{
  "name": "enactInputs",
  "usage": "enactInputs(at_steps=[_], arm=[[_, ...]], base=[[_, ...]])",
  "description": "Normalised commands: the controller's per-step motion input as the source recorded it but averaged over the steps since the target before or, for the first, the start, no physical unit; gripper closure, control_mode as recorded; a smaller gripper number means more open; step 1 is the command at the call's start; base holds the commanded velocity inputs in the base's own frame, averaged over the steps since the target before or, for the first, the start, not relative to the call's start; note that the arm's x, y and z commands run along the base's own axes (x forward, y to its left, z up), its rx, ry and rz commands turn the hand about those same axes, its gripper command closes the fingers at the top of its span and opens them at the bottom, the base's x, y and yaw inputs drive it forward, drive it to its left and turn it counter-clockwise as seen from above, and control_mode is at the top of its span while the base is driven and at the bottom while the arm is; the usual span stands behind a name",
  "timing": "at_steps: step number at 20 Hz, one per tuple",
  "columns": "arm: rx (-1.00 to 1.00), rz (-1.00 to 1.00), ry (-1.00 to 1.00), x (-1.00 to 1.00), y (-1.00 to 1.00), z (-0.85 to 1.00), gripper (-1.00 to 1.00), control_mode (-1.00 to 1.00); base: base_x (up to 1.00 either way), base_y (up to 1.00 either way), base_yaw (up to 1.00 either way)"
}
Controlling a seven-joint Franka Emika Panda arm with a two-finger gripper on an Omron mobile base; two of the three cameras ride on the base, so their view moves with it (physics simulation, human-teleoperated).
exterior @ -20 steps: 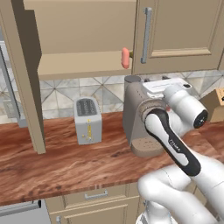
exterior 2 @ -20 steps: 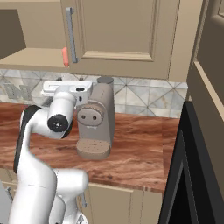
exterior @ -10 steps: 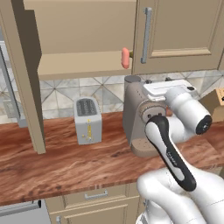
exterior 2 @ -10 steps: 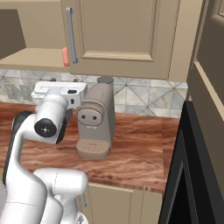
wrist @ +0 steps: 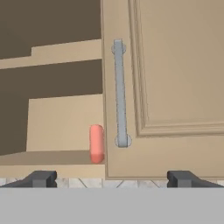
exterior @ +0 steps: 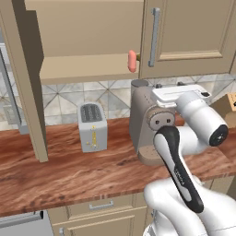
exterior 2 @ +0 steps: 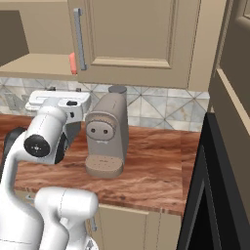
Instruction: Pick up the bar soap and sponge from the sink, and place them back in the cabinet, and close the cabinet doors.
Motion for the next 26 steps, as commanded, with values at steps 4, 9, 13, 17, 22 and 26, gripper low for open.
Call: enactInputs(at_steps=[4, 9, 13, 17, 22, 26], arm=[[0.00, 0.00, 0.00, -0.15, 0.02, 0.02, -1.00, -1.00], [0.00, 0.00, 0.00, -0.06, 0.00, 0.00, -1.00, -1.00], [0.00, 0.00, 0.00, -0.11, 0.01, 0.00, -1.00, -1.00], [0.00, 0.00, 0.00, -0.09, 0.03, 0.00, -1.00, -1.00], [0.00, 0.00, 0.00, -0.10, 0.05, 0.01, -1.00, -1.00], [0.00, 0.00, 0.00, -0.13, 0.07, 0.00, -1.00, -1.00]], base=[[0.00, 0.00, 0.00], [0.00, 0.00, 0.00], [0.00, 0.00, 0.00], [0.00, 0.00, 0.00], [0.00, 0.00, 0.00], [0.00, 0.00, 0.00]])
